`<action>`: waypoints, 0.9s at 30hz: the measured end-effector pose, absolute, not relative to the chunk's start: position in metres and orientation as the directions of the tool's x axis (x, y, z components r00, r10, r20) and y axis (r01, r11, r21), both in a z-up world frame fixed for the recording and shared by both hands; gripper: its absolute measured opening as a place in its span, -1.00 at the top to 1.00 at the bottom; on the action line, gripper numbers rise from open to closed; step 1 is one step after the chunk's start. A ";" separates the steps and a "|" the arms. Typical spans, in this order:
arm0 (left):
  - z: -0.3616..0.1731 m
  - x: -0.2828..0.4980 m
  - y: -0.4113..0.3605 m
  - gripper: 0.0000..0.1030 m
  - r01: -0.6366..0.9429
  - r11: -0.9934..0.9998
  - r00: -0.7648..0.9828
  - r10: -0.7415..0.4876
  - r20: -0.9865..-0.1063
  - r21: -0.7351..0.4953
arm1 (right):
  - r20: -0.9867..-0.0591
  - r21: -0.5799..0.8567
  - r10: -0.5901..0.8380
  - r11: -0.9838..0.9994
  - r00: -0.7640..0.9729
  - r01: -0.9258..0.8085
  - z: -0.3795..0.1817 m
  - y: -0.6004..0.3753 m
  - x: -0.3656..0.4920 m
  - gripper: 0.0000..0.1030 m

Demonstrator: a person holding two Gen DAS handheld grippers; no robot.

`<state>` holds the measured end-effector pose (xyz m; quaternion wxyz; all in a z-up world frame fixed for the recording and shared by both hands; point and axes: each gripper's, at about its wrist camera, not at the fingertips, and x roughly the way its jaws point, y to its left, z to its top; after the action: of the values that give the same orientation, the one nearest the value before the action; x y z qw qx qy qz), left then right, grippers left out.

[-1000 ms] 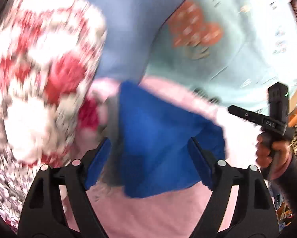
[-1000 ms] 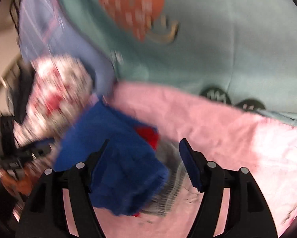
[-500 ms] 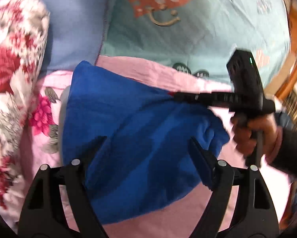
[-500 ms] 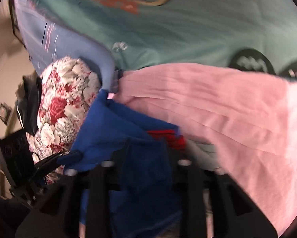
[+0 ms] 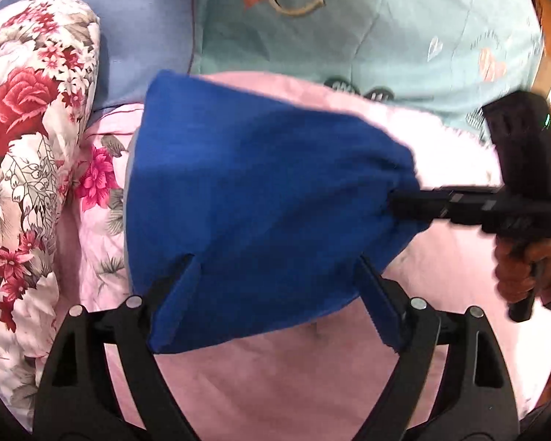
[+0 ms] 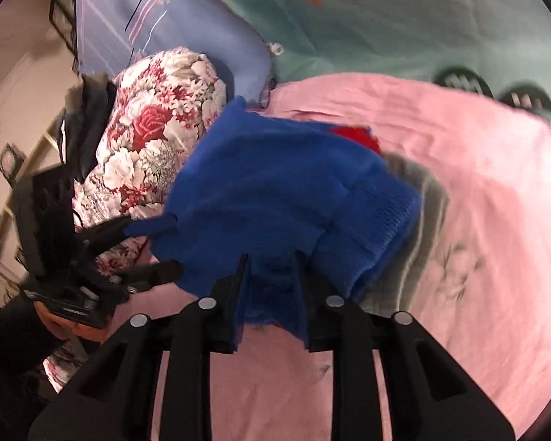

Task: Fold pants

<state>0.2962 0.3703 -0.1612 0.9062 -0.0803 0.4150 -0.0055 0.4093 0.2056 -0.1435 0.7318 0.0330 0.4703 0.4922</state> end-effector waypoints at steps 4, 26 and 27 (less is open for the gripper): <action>-0.147 0.294 0.364 -0.80 -0.098 0.988 0.628 -0.034 -0.778 -0.122 | -0.634 0.538 0.763 0.552 0.126 -0.637 -0.110 0.201 0.390 0.18; -0.034 0.132 0.293 -0.96 -0.239 0.969 0.640 0.114 -0.759 -0.056 | -0.703 0.167 0.511 0.795 0.494 -0.584 -0.009 0.143 0.199 -0.97; -0.031 0.126 0.289 -0.96 -0.248 0.968 0.644 0.126 -0.755 -0.050 | -0.708 0.158 0.505 0.794 0.493 -0.587 -0.008 0.142 0.196 -0.97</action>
<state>0.1260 0.2891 -0.0312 0.9036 -0.0744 0.4091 0.1033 0.1956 0.1418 -0.0078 0.8624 -0.0521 0.3916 0.3165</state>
